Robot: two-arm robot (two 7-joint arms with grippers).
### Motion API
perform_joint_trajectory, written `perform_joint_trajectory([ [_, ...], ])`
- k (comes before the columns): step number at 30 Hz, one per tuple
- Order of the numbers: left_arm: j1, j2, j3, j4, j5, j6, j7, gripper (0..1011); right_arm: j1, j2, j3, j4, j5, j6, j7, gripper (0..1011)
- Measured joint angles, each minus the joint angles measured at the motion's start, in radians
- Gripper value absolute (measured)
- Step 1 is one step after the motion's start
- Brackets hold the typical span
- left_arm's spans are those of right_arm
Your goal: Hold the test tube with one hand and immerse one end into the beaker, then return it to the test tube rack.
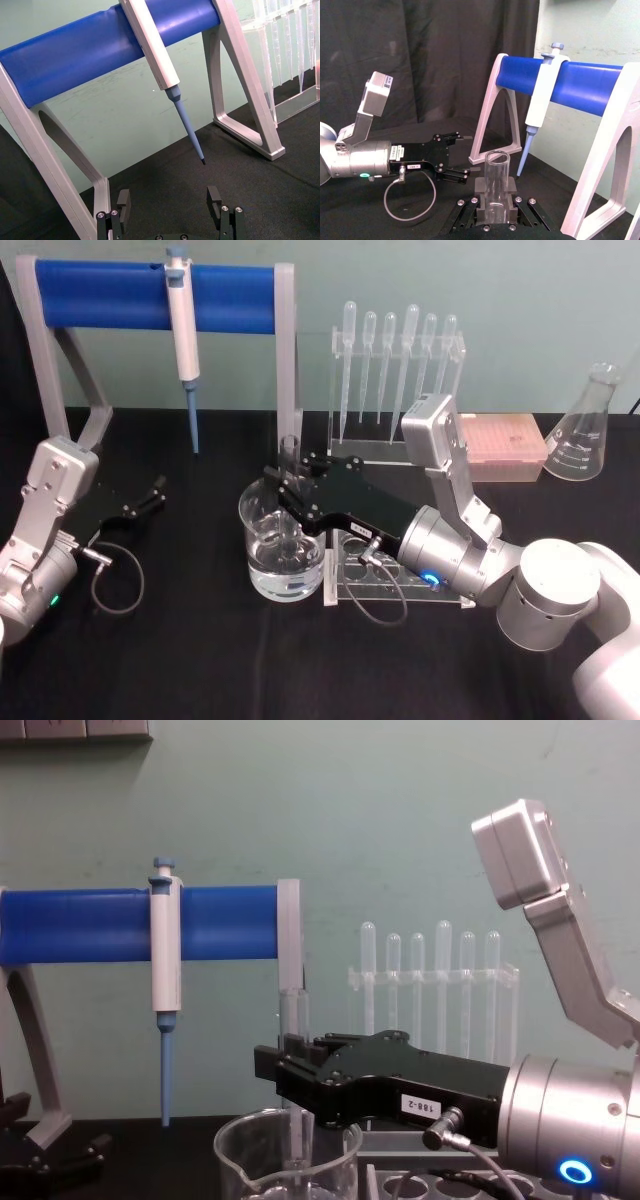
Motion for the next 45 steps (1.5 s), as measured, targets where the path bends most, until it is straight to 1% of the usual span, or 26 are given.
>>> perform_joint_trajectory([
  [45, 0.000, 0.000, 0.000, 0.000, 0.000, 0.000, 0.000, 1000, 0.000, 0.000, 0.000, 0.000, 0.000, 0.000, 0.000, 236],
])
